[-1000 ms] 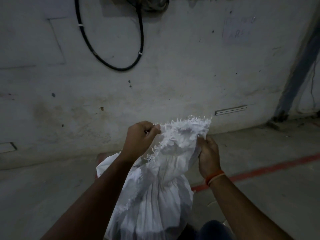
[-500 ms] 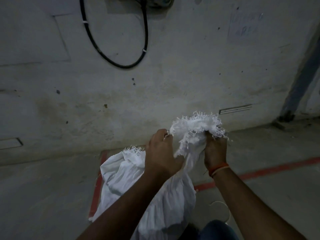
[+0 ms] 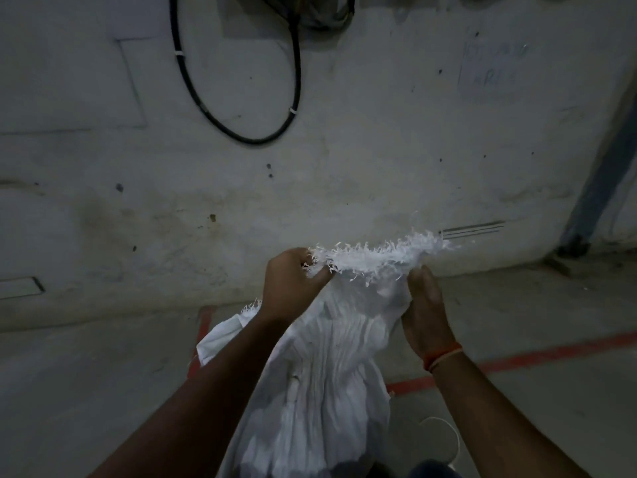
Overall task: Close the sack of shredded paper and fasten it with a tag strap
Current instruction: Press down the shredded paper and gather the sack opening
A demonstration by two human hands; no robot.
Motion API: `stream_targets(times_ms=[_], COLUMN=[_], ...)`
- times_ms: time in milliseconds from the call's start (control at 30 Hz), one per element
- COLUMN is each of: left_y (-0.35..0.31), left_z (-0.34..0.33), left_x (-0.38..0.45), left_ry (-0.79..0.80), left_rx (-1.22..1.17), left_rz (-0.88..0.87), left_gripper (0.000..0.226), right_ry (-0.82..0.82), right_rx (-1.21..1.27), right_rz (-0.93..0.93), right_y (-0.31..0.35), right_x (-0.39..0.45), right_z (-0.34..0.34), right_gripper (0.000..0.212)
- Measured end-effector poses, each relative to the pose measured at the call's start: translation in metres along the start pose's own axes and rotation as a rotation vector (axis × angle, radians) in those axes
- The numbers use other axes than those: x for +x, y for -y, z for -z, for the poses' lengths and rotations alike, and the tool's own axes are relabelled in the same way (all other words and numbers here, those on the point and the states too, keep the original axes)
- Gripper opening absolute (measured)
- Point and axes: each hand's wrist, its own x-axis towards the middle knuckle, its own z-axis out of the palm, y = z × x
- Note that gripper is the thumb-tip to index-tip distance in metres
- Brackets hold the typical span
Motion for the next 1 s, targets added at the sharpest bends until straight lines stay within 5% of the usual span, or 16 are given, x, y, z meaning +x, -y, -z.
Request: stream_targets(times_ms=[67, 133, 300, 367, 433, 567, 733, 900, 1000], left_y=[0.001, 0.005, 0.002, 0.006, 0.016, 0.049, 0.09, 0.094, 0.1], left_z=[-0.003, -0.01, -0.024, -0.024, -0.02, -0.008, -0.005, -0.011, -0.012], left_x=[0.002, 0.002, 0.0, 0.004, 0.009, 0.001, -0.032, -0.045, -0.038], left_ry=[-0.006, 0.02, 0.116, 0.134, 0.192, 0.41, 0.431, 0.344, 0.269], left_rx=[-0.037, -0.029, -0.096, -0.119, -0.121, 0.026, 0.195, 0.343, 0.319], left_rz=[0.003, -0.04, -0.236, -0.25, -0.237, -0.349, -0.429, -0.441, -0.401], left_gripper=[0.026, 0.015, 0.038, 0.028, 0.022, 0.058, 0.071, 0.037, 0.026], right_ry=[0.186, 0.311, 0.27, 0.252, 0.208, 0.052, -0.033, -0.114, -0.088], right_rx=[-0.186, -0.396, -0.678, -0.592, -0.45, -0.184, -0.105, 0.022, -0.044], right_rz=[0.017, 0.061, 0.197, 0.19, 0.136, -0.083, -0.189, -0.206, -0.238], right_y=[0.0, -0.003, -0.005, -0.008, -0.014, -0.02, -0.031, -0.037, -0.04], right_x=[-0.005, -0.006, 0.005, 0.005, 0.005, 0.008, 0.016, 0.022, 0.025], right_z=[-0.001, -0.008, -0.036, -0.041, -0.038, -0.028, -0.024, -0.023, -0.013], right_gripper=[0.082, 0.088, 0.033, 0.013, 0.018, 0.029, 0.041, 0.021, 0.028])
